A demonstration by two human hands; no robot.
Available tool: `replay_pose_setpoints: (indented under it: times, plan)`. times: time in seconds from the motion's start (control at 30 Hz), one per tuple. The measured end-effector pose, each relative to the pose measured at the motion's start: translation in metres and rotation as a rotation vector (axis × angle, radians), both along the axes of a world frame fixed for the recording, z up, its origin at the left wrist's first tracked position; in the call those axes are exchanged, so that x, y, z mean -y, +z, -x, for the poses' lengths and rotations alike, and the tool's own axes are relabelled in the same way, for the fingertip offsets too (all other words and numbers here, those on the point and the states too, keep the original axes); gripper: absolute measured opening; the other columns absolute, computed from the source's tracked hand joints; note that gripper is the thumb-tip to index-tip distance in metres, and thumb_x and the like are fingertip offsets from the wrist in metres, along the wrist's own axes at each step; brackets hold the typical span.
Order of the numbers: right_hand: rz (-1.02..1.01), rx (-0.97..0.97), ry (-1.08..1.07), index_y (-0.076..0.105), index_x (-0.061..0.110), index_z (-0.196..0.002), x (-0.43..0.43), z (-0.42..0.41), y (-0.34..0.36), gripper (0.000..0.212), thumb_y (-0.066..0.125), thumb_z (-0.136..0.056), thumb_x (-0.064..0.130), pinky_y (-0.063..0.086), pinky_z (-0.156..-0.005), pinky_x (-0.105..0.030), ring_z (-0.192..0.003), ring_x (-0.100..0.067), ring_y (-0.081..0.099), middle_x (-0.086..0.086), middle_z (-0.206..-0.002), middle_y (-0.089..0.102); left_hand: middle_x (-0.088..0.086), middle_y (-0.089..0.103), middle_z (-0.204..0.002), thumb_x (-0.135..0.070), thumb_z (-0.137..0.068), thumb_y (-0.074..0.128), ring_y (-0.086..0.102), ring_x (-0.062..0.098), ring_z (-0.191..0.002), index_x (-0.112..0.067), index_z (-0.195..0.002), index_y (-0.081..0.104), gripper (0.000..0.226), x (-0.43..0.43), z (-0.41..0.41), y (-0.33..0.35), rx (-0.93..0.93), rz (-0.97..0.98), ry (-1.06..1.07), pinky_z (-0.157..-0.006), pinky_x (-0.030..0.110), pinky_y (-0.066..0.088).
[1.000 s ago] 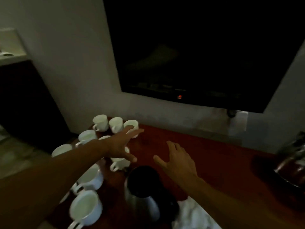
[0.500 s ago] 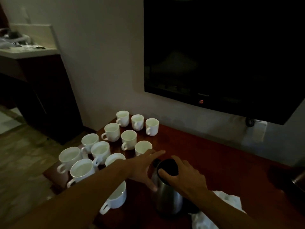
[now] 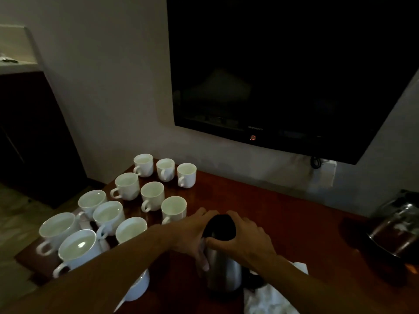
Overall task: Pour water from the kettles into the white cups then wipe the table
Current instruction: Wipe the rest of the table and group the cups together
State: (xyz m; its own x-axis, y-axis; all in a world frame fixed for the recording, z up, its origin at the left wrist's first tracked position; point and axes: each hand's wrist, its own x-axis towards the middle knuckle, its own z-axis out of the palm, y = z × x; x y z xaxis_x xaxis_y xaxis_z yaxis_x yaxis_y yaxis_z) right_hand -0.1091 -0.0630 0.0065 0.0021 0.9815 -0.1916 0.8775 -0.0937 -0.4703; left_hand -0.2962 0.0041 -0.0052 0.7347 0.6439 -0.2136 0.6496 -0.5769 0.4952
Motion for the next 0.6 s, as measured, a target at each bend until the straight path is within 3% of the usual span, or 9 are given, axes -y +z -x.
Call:
replay_pose_setpoints:
  times: [0.27,0.43,0.6]
  plan:
    - [-0.139,-0.119,-0.170,0.039,0.042,-0.138,-0.017,-0.079,0.025,0.104,0.048,-0.051,0.100,0.057,-0.086,-0.039,-0.110,-0.019,0.063,0.008,-0.125,0.061,-0.014,0.039,-0.120,-0.048,-0.042,0.096,0.050,0.013,-0.114,-0.047,-0.131,0.032,0.110,-0.057,-0.089,0.046,-0.032,-0.076,-0.120,-0.095,0.044,0.052]
    - [-0.209,-0.055,-0.244,0.035,0.042,-0.143,-0.038,-0.158,0.053,0.102,0.054,-0.058,0.096,0.056,-0.091,-0.037,-0.118,-0.021,0.060,0.006,-0.136,0.057,-0.011,0.035,-0.133,-0.044,-0.043,0.098,0.043,0.013,-0.128,-0.041,-0.142,0.024,0.124,-0.090,-0.181,0.071,0.025,-0.122,-0.171,-0.106,0.040,0.046]
    - [-0.187,-0.027,-0.373,0.034,0.041,-0.144,-0.049,-0.246,0.060,0.103,0.058,-0.058,0.094,0.055,-0.086,-0.033,-0.117,-0.020,0.060,0.005,-0.133,0.057,-0.014,0.033,-0.131,-0.044,-0.046,0.098,0.042,0.013,-0.128,-0.043,-0.141,0.024,0.121,-0.119,-0.288,0.066,0.041,-0.101,-0.272,-0.103,0.039,0.049]
